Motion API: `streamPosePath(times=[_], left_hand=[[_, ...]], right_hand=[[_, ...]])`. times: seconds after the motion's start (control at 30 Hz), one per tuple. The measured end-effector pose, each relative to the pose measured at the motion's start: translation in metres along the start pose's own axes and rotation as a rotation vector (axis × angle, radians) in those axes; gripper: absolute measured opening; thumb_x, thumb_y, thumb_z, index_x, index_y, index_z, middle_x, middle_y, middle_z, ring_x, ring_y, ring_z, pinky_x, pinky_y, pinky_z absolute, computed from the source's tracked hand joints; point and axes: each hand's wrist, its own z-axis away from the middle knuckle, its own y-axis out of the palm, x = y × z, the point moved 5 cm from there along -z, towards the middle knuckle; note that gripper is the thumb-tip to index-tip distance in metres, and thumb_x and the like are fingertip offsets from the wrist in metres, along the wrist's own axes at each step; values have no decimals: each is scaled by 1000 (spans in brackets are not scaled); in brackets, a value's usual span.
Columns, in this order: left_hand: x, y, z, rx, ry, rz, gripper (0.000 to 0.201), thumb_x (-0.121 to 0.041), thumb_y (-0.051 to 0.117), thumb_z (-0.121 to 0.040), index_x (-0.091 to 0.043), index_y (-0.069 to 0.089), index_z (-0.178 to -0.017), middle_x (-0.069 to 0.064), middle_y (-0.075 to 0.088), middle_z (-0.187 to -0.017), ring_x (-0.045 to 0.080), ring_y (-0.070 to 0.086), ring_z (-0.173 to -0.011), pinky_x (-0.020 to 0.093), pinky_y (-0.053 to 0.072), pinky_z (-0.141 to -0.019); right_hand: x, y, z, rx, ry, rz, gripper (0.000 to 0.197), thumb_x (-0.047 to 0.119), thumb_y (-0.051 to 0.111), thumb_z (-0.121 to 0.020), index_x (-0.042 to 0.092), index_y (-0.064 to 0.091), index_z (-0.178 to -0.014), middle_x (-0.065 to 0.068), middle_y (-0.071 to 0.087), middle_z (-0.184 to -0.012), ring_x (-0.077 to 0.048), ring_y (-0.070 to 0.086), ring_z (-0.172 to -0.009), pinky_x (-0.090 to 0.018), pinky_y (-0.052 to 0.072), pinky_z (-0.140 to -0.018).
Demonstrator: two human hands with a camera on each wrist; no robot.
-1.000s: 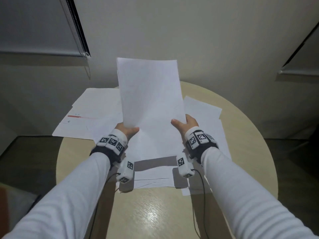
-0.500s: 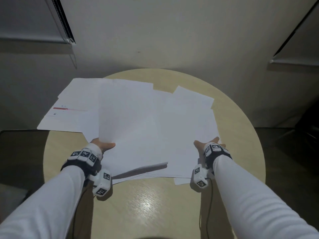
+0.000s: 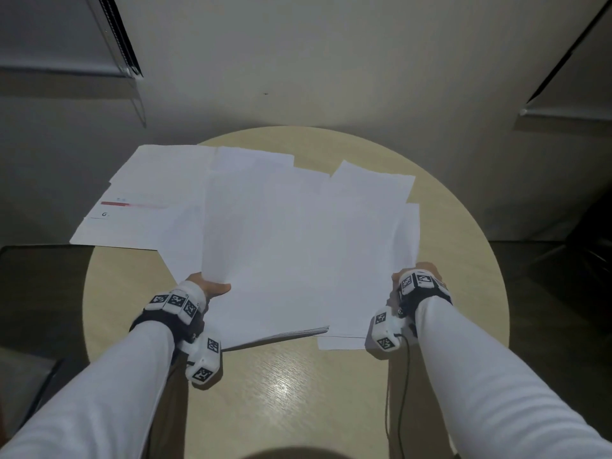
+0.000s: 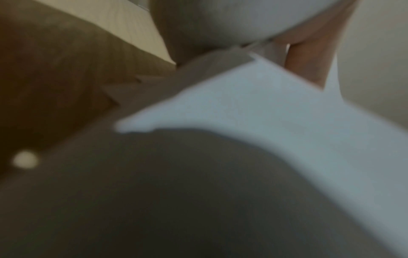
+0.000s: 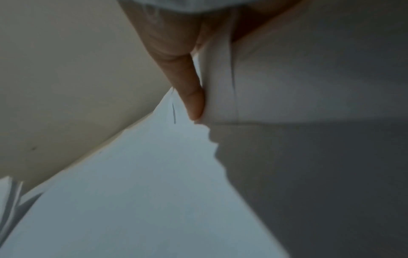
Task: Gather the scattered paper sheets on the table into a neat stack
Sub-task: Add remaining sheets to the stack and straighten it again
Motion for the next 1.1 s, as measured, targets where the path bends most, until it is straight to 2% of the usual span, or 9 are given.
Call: streamPosePath(times=[0.07, 0.17, 0.3, 0.5, 0.6, 0.73, 0.87, 0.97, 1.1], left_hand=[[0, -1, 1, 2, -2, -8, 56, -6, 67, -82, 8, 44, -131, 24, 49, -135, 39, 47, -124, 41, 37, -104], [-1, -1, 1, -1, 6, -7, 56, -7, 68, -82, 7, 45, -131, 25, 51, -132, 41, 49, -121, 44, 39, -103], [-2, -2, 4, 1, 11, -51, 54, -8, 67, -82, 7, 46, -129, 26, 52, -131, 40, 51, -120, 41, 41, -98], [-3, 0, 6, 13, 23, -107, 52, -11, 68, -81, 7, 49, -126, 20, 58, -107, 25, 47, -89, 30, 39, -61], [-4, 2, 8, 3, 12, -159, 44, -14, 64, -85, 5, 50, -122, 19, 55, -101, 27, 49, -85, 36, 42, -78], [-4, 4, 8, 10, 7, -173, 41, -15, 61, -87, 3, 49, -122, 23, 58, -107, 28, 48, -83, 31, 38, -77], [-1, 3, 3, 27, -1, -119, 48, -14, 64, -85, 6, 49, -126, 26, 60, -113, 26, 46, -85, 31, 38, -76], [1, 0, 0, 13, 11, -105, 53, -15, 69, -81, 6, 50, -125, 26, 58, -121, 24, 46, -87, 29, 37, -79], [3, 4, 1, 40, -21, -39, 50, -8, 66, -83, 7, 48, -127, 33, 57, -121, 36, 55, -94, 38, 40, -80]], right_hand=[[7, -10, 3, -77, -48, -92, 35, 20, 67, -71, 11, 62, -105, -7, 59, -98, -26, 59, -88, -34, 54, -81], [14, -27, 12, -165, -9, -255, 25, 19, 63, -76, 6, 62, -98, -7, 56, -83, -24, 56, -71, -24, 47, -62], [30, -54, 23, -249, -129, -366, 23, 18, 51, -87, 4, 62, -103, -20, 64, -102, -34, 58, -84, -33, 47, -77], [56, -93, 39, -432, -270, -361, 22, 23, 45, -91, 5, 58, -87, -22, 62, -93, -33, 53, -74, -31, 41, -68], [70, -113, 56, -534, -348, -437, 18, 23, 50, -89, 8, 60, -92, -18, 63, -91, -35, 57, -78, -32, 46, -71], [86, -137, 77, -671, -457, -606, 21, 32, 56, -87, 13, 62, -95, -10, 65, -86, -29, 62, -83, -36, 52, -79], [97, -158, 100, -755, -550, -740, 29, 39, 54, -88, 12, 59, -79, -5, 55, -70, -25, 45, -69, -24, 37, -63], [105, -169, 109, -770, -585, -827, 45, 39, 53, -89, 15, 35, -55, 5, 37, -53, -14, 33, -52, -19, 28, -46], [110, -178, 107, -742, -581, -985, 46, 32, 54, -90, 19, 32, -52, 8, 32, -53, -7, 26, -49, -15, 25, -46]])
